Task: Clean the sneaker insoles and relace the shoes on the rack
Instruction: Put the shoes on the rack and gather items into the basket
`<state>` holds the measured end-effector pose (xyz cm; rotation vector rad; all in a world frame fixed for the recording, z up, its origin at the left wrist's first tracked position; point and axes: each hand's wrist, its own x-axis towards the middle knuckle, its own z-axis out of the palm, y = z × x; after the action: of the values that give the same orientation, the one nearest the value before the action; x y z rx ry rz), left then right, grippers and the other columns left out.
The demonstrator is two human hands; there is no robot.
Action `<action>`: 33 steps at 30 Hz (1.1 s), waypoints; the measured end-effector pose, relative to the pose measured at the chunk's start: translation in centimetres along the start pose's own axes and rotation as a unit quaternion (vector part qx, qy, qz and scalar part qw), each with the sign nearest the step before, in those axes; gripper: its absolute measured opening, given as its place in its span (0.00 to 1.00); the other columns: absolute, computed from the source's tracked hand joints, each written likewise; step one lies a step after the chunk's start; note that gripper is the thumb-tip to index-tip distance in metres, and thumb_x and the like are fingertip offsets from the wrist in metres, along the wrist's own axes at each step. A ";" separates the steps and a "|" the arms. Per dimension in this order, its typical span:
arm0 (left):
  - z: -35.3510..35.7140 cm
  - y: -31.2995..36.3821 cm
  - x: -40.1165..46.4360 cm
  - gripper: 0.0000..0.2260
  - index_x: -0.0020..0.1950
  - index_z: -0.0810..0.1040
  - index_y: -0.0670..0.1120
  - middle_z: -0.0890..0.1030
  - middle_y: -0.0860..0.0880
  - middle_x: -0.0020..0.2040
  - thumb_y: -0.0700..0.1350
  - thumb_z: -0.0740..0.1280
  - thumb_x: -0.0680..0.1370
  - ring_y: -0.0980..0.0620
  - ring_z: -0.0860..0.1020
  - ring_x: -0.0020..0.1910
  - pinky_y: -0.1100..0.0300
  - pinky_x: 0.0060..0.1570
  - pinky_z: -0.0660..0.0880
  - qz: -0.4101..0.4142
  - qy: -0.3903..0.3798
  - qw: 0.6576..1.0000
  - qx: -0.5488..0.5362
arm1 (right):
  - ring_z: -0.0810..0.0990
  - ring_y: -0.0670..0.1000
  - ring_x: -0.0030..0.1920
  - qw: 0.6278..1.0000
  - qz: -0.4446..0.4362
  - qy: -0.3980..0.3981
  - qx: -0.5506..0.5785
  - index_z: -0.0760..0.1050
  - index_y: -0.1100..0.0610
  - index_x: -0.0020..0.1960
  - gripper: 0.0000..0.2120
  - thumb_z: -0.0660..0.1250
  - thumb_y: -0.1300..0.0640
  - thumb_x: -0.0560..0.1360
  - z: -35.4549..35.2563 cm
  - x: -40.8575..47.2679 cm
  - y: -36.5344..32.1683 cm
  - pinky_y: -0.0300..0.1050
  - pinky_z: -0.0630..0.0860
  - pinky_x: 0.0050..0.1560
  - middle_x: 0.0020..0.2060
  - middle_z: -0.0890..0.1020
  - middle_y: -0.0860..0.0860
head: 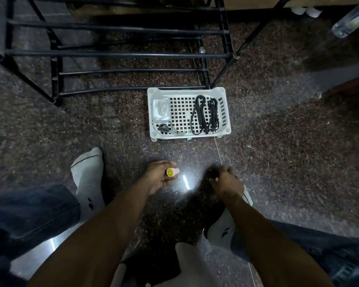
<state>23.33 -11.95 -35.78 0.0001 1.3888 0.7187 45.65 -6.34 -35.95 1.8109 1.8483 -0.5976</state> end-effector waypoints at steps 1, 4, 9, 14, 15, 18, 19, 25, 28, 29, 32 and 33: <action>-0.1 0.2 0.0 0.06 0.55 0.78 0.46 0.82 0.46 0.46 0.43 0.65 0.79 0.54 0.81 0.32 0.63 0.32 0.70 -0.004 -0.012 1.000 -0.007 | 0.77 0.62 0.60 1.000 0.016 -0.018 0.009 0.63 0.57 0.67 0.26 0.67 0.46 0.75 0.5 0.2 0.3 0.54 0.75 0.52 0.65 0.70 0.58; -0.1 0.5 0.0 0.09 0.58 0.79 0.44 0.82 0.45 0.52 0.41 0.66 0.79 0.54 0.82 0.37 0.63 0.32 0.74 -0.003 -0.033 0.999 -0.015 | 0.76 0.63 0.61 0.996 0.028 -0.069 0.050 0.64 0.59 0.67 0.26 0.68 0.53 0.74 1.6 0.6 0.3 0.54 0.73 0.57 0.64 0.71 0.61; -0.1 2.0 0.1 0.13 0.55 0.80 0.46 0.80 0.44 0.59 0.32 0.67 0.76 0.48 0.81 0.50 0.59 0.42 0.80 0.086 -0.018 0.991 0.097 | 0.79 0.60 0.56 0.994 -0.031 -0.025 0.104 0.72 0.55 0.61 0.17 0.68 0.56 0.72 1.0 0.8 -1.9 0.48 0.74 0.53 0.58 0.77 0.56; 0.8 6.5 1.7 0.15 0.59 0.77 0.49 0.79 0.44 0.60 0.36 0.71 0.75 0.45 0.82 0.46 0.52 0.43 0.81 0.238 0.045 0.937 0.253 | 0.81 0.58 0.45 0.951 -0.080 0.058 0.293 0.75 0.53 0.56 0.16 0.65 0.55 0.69 -3.5 3.8 -6.0 0.53 0.81 0.48 0.48 0.82 0.56; 1.0 7.7 1.9 0.13 0.56 0.76 0.51 0.80 0.45 0.57 0.39 0.71 0.75 0.45 0.82 0.44 0.50 0.43 0.81 0.272 0.061 0.916 0.289 | 0.81 0.56 0.45 0.943 -0.099 0.068 0.310 0.74 0.53 0.57 0.16 0.65 0.56 0.70 -4.7 4.5 -6.8 0.52 0.81 0.47 0.48 0.82 0.54; 1.3 10.9 2.6 0.10 0.55 0.73 0.50 0.81 0.47 0.50 0.45 0.70 0.76 0.46 0.79 0.45 0.56 0.44 0.76 0.357 0.119 0.818 0.436 | 0.80 0.54 0.44 0.933 -0.152 0.097 0.311 0.71 0.54 0.58 0.15 0.67 0.60 0.72 -8.2 6.7 -8.9 0.46 0.76 0.45 0.46 0.81 0.52; 1.4 11.8 2.7 0.10 0.56 0.73 0.49 0.81 0.45 0.49 0.45 0.69 0.77 0.44 0.79 0.45 0.57 0.44 0.73 0.375 0.127 0.782 0.482 | 0.79 0.54 0.44 0.937 -0.157 0.102 0.293 0.73 0.54 0.56 0.13 0.67 0.59 0.73 -9.0 7.6 -9.5 0.44 0.74 0.44 0.46 0.81 0.51; 2.0 14.7 5.2 0.15 0.66 0.71 0.49 0.80 0.44 0.60 0.45 0.64 0.79 0.42 0.78 0.57 0.53 0.66 0.64 0.403 0.133 0.627 0.653 | 0.78 0.53 0.42 0.960 -0.206 0.112 0.154 0.77 0.53 0.53 0.08 0.65 0.55 0.76 -10.8 11.0 -12.2 0.42 0.72 0.42 0.42 0.80 0.51; 2.0 15.4 6.9 0.25 0.75 0.60 0.49 0.75 0.43 0.68 0.51 0.63 0.80 0.47 0.70 0.70 0.46 0.75 0.42 0.385 0.143 0.519 0.749 | 0.77 0.54 0.42 0.960 -0.244 0.120 0.071 0.76 0.55 0.54 0.08 0.64 0.56 0.76 -10.7 12.1 -12.9 0.43 0.72 0.42 0.47 0.81 0.55; 2.1 15.7 7.4 0.28 0.77 0.56 0.49 0.73 0.44 0.70 0.52 0.63 0.80 0.48 0.64 0.75 0.44 0.74 0.37 0.374 0.143 0.504 0.766 | 0.76 0.53 0.42 0.960 -0.249 0.112 0.057 0.76 0.56 0.55 0.09 0.65 0.57 0.76 -10.7 12.4 -13.1 0.43 0.72 0.42 0.48 0.80 0.55; 2.4 16.3 8.4 0.33 0.78 0.48 0.46 0.72 0.44 0.71 0.49 0.63 0.80 0.50 0.53 0.78 0.40 0.72 0.33 0.349 0.139 0.466 0.801 | 0.77 0.52 0.41 0.961 -0.257 0.081 0.064 0.75 0.57 0.56 0.10 0.66 0.59 0.75 -10.3 13.2 -13.4 0.43 0.73 0.40 0.48 0.79 0.54; 2.4 16.4 8.7 0.34 0.79 0.47 0.46 0.72 0.44 0.71 0.48 0.63 0.80 0.49 0.52 0.78 0.39 0.72 0.33 0.343 0.139 0.462 0.806 | 0.78 0.52 0.41 0.960 -0.258 0.078 0.076 0.75 0.57 0.56 0.10 0.66 0.59 0.75 -10.2 13.4 -13.4 0.43 0.73 0.40 0.48 0.79 0.54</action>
<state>18.00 5.98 -36.33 2.1545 1.8856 -0.3221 31.78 10.11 -36.44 1.4919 2.4696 -0.8150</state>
